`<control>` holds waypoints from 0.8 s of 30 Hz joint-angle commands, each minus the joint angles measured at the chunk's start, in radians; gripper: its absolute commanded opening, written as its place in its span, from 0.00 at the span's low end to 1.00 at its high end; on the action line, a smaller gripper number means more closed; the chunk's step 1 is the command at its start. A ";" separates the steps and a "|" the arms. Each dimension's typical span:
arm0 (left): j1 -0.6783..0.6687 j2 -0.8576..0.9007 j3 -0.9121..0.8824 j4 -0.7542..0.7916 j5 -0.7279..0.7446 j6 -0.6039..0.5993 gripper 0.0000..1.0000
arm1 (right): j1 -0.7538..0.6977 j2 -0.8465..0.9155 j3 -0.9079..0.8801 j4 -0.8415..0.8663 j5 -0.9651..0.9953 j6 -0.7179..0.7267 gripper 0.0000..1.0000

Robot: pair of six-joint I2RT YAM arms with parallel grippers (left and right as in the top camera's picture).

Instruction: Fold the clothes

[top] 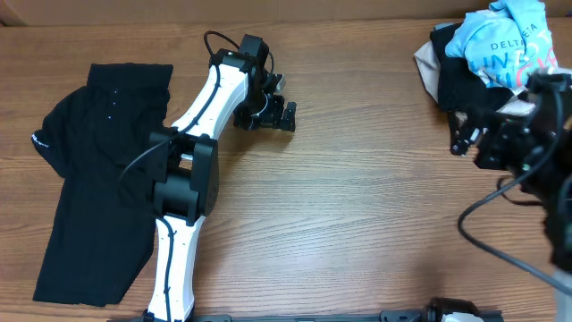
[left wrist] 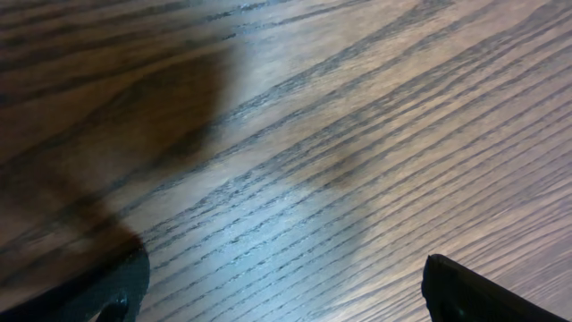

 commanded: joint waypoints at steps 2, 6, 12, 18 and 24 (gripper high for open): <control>0.005 0.018 -0.009 0.000 -0.032 0.012 1.00 | 0.066 -0.169 -0.294 0.213 0.130 0.001 1.00; 0.005 0.018 -0.008 0.000 -0.032 0.012 1.00 | 0.067 -0.350 -0.629 0.467 0.129 0.001 1.00; 0.005 0.018 -0.009 0.000 -0.032 0.012 1.00 | 0.080 -0.651 -1.083 0.738 0.125 0.001 1.00; 0.005 0.018 -0.009 0.000 -0.032 0.012 1.00 | 0.125 -0.896 -1.324 0.822 0.124 0.002 1.00; 0.005 0.018 -0.009 0.000 -0.032 0.012 1.00 | 0.148 -1.014 -1.415 0.806 0.124 0.002 1.00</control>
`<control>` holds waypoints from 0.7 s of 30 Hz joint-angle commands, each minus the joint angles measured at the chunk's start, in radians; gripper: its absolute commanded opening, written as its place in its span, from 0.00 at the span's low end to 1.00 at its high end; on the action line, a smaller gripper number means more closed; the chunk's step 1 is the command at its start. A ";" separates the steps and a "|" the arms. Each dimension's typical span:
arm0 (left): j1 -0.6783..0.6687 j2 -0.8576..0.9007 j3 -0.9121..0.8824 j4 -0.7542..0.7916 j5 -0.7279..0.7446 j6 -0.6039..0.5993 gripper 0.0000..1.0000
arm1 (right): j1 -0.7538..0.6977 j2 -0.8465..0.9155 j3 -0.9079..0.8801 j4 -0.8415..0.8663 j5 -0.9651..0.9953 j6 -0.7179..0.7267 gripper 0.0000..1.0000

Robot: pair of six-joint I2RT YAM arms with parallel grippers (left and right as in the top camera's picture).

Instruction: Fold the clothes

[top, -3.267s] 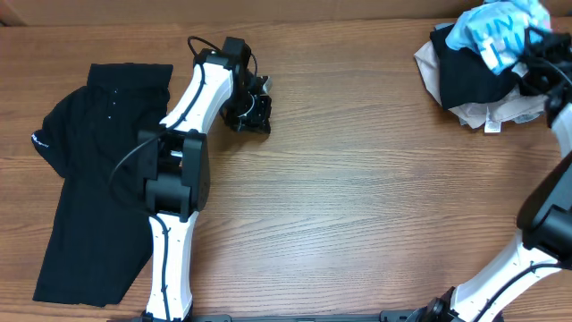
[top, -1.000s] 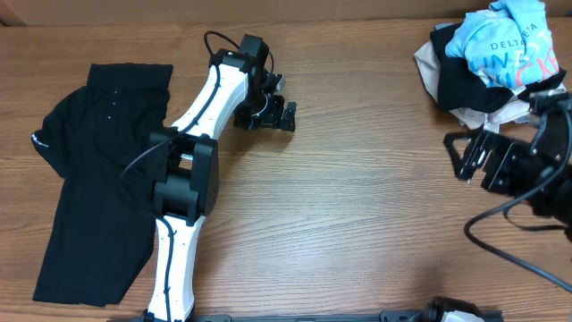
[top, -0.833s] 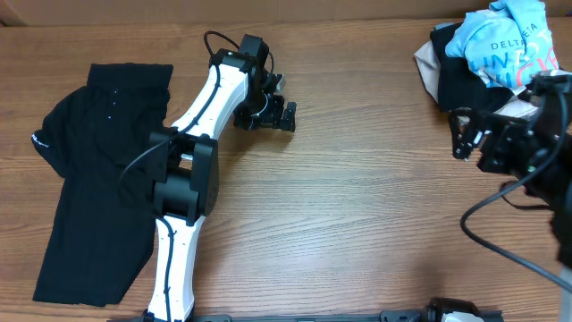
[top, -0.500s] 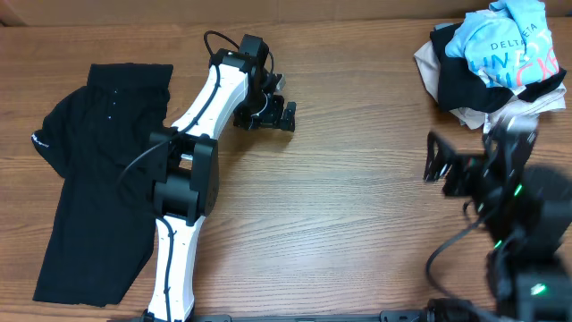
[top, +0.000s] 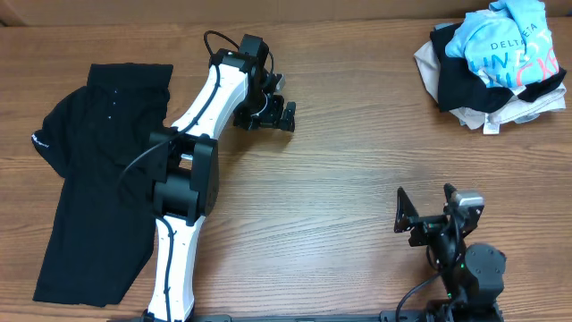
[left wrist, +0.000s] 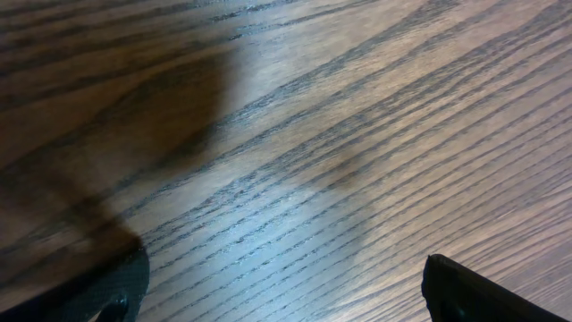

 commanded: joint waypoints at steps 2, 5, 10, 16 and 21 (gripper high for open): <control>0.005 0.018 -0.009 0.000 -0.025 0.012 1.00 | 0.023 -0.051 -0.035 0.013 -0.013 0.005 1.00; 0.005 0.018 -0.008 0.000 -0.025 0.012 1.00 | 0.037 -0.063 -0.036 0.017 -0.019 0.005 1.00; 0.005 0.018 -0.008 0.000 -0.025 0.012 1.00 | 0.037 -0.081 -0.040 0.027 -0.019 0.005 1.00; 0.005 0.018 -0.008 0.000 -0.025 0.012 1.00 | 0.037 -0.080 -0.040 0.026 -0.019 0.004 1.00; 0.005 0.018 -0.008 0.000 -0.025 0.012 1.00 | 0.037 -0.080 -0.040 0.026 -0.019 0.005 1.00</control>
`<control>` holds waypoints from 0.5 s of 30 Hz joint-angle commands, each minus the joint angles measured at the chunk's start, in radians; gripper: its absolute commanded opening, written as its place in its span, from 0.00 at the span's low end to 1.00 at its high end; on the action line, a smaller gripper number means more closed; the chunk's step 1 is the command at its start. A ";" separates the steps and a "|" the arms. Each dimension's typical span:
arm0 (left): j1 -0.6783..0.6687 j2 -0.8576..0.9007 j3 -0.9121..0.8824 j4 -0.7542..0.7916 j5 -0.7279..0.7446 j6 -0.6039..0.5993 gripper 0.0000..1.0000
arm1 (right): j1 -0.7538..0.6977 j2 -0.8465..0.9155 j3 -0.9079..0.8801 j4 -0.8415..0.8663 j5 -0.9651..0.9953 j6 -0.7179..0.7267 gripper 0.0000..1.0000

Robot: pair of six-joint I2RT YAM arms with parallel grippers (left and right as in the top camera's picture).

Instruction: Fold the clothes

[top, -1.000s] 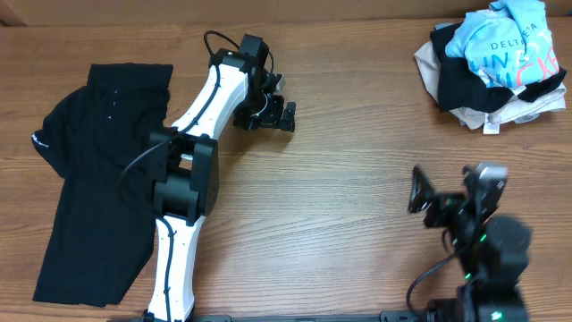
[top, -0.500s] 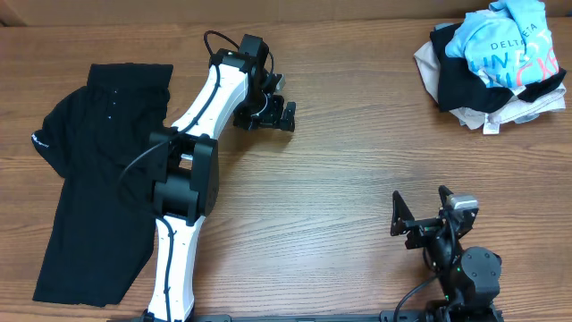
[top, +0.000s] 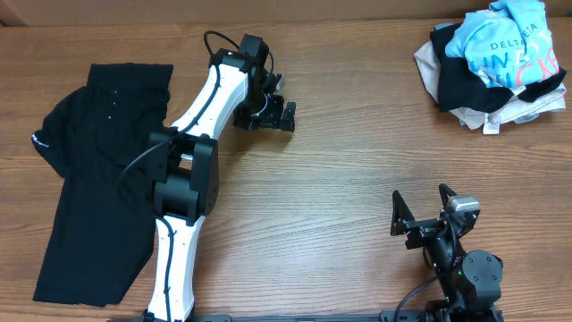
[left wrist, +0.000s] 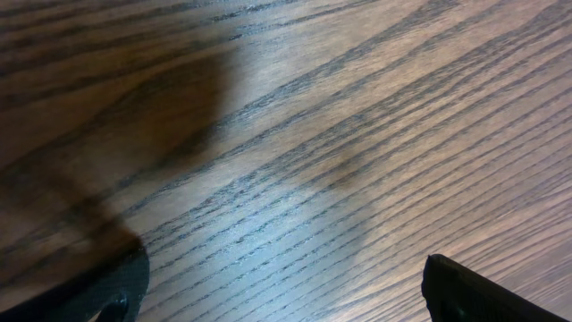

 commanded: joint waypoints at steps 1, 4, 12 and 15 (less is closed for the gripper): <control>0.005 0.018 -0.009 0.000 -0.025 0.012 1.00 | 0.006 -0.012 -0.010 0.008 -0.006 0.004 1.00; 0.005 0.018 -0.009 0.000 -0.025 0.012 1.00 | 0.006 -0.012 -0.010 0.008 -0.006 0.004 1.00; 0.005 0.016 -0.008 0.000 -0.025 0.012 1.00 | 0.006 -0.012 -0.010 0.008 -0.007 0.004 1.00; -0.021 -0.021 -0.008 0.000 -0.026 0.012 1.00 | 0.006 -0.012 -0.010 0.008 -0.006 0.004 1.00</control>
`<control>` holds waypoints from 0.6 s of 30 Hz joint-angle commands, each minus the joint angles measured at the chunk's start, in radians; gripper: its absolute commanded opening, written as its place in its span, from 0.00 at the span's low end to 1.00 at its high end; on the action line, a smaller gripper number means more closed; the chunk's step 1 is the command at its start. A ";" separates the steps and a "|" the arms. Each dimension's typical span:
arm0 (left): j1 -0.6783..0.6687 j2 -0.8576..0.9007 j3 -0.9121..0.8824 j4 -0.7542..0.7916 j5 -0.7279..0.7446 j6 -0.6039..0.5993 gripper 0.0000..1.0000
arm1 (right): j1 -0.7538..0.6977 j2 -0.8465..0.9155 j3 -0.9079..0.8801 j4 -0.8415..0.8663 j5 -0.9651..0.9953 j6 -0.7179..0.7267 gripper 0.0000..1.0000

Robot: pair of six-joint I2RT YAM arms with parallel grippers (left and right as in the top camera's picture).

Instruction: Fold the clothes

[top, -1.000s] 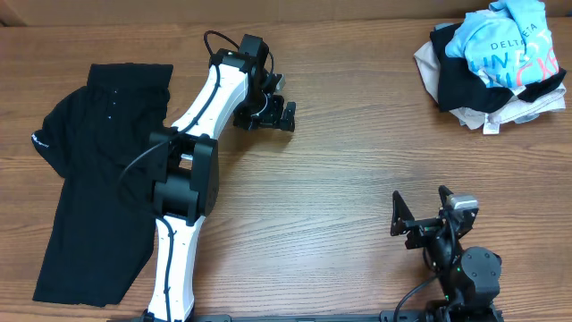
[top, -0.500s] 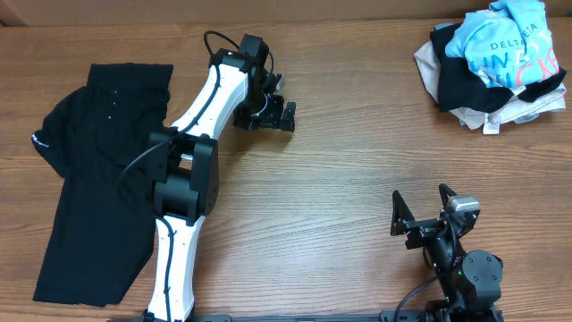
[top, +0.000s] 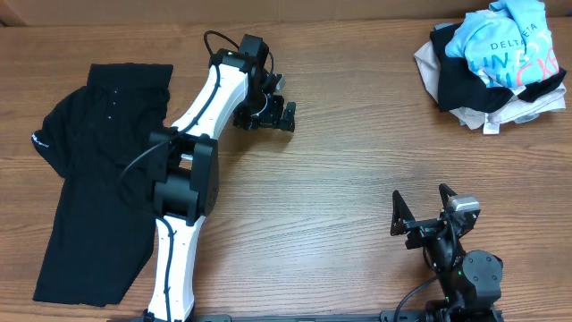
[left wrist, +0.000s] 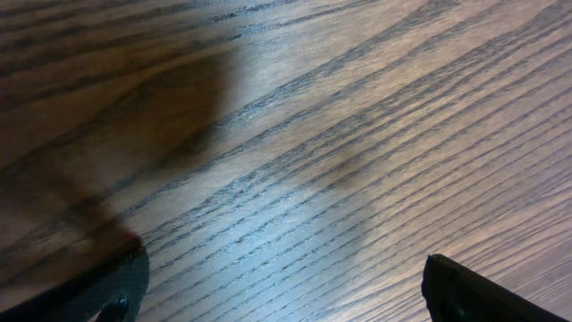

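A black shirt (top: 94, 188) lies spread on the left of the wooden table (top: 340, 170), its collar toward the far edge, partly under my left arm. A heap of unfolded clothes (top: 492, 58), light blue, black and white, sits at the far right corner. My left gripper (top: 265, 114) rests low over bare wood to the right of the shirt, holding nothing. In the left wrist view that left gripper (left wrist: 286, 300) shows its two fingertips (left wrist: 469, 291) wide apart over the wood. My right gripper (top: 420, 210) stands open and empty near the front edge.
The white left arm (top: 192, 134) runs diagonally from its base at the front edge across the shirt's right side. The right arm's base (top: 469, 273) sits at the front right. Bare wood lies between the two grippers and the heap.
At first my right arm was up at the far right, beside the heap of clothes, blurred. Then it stood folded back near the front edge with its gripper open and empty, and it has stayed there. My left gripper has rested open on bare wood throughout.
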 commanded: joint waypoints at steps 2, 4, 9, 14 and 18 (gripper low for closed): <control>-0.057 -0.076 -0.008 0.000 -0.025 0.012 1.00 | 0.005 -0.012 -0.010 0.007 -0.007 0.004 1.00; -0.094 -0.149 -0.008 0.000 -0.025 0.012 1.00 | 0.005 -0.012 -0.010 0.007 -0.007 0.004 1.00; -0.204 -0.412 -0.008 0.011 -0.096 0.043 1.00 | 0.005 -0.012 -0.010 0.007 -0.007 0.004 1.00; -0.297 -0.690 -0.009 0.033 -0.323 0.051 1.00 | 0.005 -0.012 -0.010 0.007 -0.007 0.004 1.00; -0.312 -0.906 -0.038 0.029 -0.487 0.050 1.00 | 0.005 -0.012 -0.010 0.007 -0.007 0.004 1.00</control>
